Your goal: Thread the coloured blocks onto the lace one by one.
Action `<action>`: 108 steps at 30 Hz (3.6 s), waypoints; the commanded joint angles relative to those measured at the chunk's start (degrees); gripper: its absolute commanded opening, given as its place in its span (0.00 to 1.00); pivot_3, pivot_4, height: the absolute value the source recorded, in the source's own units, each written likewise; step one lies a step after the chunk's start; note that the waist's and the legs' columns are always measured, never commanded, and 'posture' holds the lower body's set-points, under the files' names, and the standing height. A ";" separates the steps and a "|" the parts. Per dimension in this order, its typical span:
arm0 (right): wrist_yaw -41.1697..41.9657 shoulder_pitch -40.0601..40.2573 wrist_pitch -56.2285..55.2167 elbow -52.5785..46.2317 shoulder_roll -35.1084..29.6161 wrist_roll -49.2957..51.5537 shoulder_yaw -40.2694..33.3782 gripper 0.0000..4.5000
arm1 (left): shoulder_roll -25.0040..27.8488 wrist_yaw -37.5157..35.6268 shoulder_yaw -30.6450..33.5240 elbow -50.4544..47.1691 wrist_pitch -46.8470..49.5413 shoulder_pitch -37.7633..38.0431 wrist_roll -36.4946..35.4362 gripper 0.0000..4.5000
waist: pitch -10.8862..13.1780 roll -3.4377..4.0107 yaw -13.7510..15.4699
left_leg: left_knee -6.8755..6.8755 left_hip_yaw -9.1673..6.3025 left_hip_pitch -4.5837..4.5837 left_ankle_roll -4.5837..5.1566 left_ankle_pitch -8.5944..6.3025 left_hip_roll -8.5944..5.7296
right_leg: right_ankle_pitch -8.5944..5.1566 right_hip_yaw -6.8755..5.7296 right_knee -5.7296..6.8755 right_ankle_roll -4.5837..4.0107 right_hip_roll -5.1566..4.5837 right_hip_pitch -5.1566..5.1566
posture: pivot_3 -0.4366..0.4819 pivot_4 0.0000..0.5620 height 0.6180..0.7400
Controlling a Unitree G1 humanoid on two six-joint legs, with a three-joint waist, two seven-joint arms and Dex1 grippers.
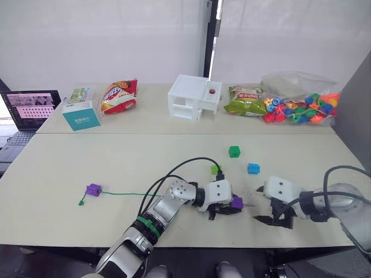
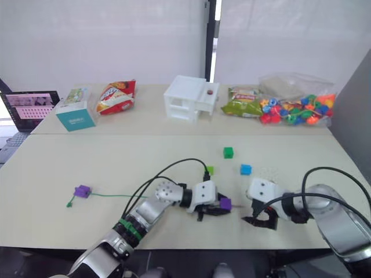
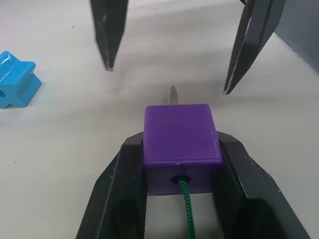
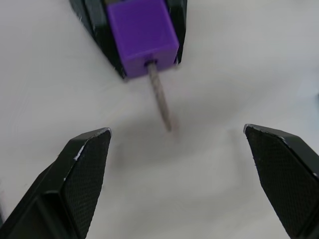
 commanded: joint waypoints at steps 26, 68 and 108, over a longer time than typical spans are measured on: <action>4.45 -6.97 -9.14 8.34 2.70 -6.63 8.09 0.00 | 16.72 -4.98 9.42 -13.72 4.62 9.45 -5.83 0.27 | -0.02 0.02 -1.19 | -0.05 -0.01 0.18 -0.02 0.01 0.05 | 0.00 0.00 0.10 -0.01 0.02 0.01 | 0.48 0.27 1.00; 7.05 -11.14 -5.89 7.27 9.79 -5.31 9.88 0.00 | 40.88 -21.31 26.97 -21.44 12.53 8.83 -25.25 1.00 | -0.04 -0.05 -2.61 | -0.41 0.17 0.42 0.02 -0.06 1.12 | 0.11 0.00 0.23 -0.58 1.08 -0.11 | 0.48 0.27 1.00; 9.87 -14.46 -2.10 4.80 9.66 -5.44 13.62 0.00 | 9.39 -8.82 8.17 -5.18 -4.94 8.88 -8.98 0.41 | -0.04 -0.08 -1.14 | -0.31 0.19 0.37 -0.03 -0.03 1.05 | 0.13 0.02 0.00 -0.62 1.03 -0.02 | 0.48 0.27 1.00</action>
